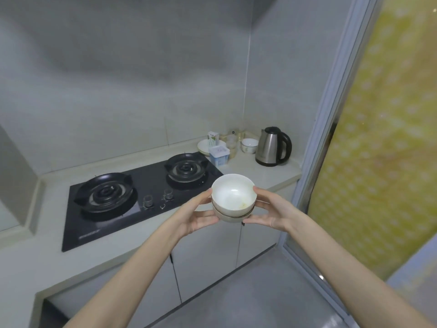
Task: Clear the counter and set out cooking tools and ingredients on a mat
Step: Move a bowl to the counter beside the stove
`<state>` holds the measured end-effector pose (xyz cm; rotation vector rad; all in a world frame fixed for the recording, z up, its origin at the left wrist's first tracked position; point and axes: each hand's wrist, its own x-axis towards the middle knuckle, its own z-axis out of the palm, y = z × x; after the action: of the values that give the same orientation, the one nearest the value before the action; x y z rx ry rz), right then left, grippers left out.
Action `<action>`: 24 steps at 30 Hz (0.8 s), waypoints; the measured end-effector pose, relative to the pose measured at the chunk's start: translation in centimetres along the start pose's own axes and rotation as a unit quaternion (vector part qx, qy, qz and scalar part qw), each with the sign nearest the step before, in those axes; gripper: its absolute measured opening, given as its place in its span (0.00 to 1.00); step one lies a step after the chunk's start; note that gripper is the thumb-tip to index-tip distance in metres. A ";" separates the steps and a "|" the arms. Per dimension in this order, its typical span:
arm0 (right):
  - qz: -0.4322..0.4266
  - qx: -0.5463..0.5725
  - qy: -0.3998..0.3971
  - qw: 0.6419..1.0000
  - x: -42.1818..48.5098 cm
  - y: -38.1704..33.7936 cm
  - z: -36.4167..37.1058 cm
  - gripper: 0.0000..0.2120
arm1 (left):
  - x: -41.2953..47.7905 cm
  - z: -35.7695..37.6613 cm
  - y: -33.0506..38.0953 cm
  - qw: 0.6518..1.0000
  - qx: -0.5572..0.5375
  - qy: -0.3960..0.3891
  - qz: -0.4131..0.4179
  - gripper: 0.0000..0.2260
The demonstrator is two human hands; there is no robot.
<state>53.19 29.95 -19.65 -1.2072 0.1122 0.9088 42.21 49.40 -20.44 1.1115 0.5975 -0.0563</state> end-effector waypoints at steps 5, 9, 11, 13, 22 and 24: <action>0.004 -0.009 0.016 1.000 7.5 -4.8 -2.6 0.19 | 9.0 2.0 2.5 1.000 -0.004 -0.003 -0.005 0.22; 0.010 -0.011 0.012 1.000 13.9 -8.9 -4.4 0.15 | 16.7 3.4 4.5 1.000 -0.009 -0.004 -0.021 0.21; 0.005 -0.014 0.013 1.000 16.5 -10.6 -5.2 0.17 | 19.7 3.9 5.2 0.999 -0.004 0.003 -0.033 0.22; 0.003 -0.015 0.012 1.000 19.1 -12.2 -6.0 0.17 | 22.7 4.5 6.0 0.999 -0.003 0.010 -0.045 0.20; 0.025 -0.069 -0.041 0.996 32.9 -17.8 -10.3 0.17 | 34.9 6.3 7.4 0.993 -0.050 0.072 -0.074 0.21; 0.067 -0.051 -0.034 0.996 35.6 -18.8 -10.7 0.14 | 37.0 6.6 7.3 0.991 -0.065 0.090 -0.080 0.21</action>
<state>92.84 39.13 -28.44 -1.2722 0.0932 1.0825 78.64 56.34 -30.11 0.9470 0.8399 -0.0549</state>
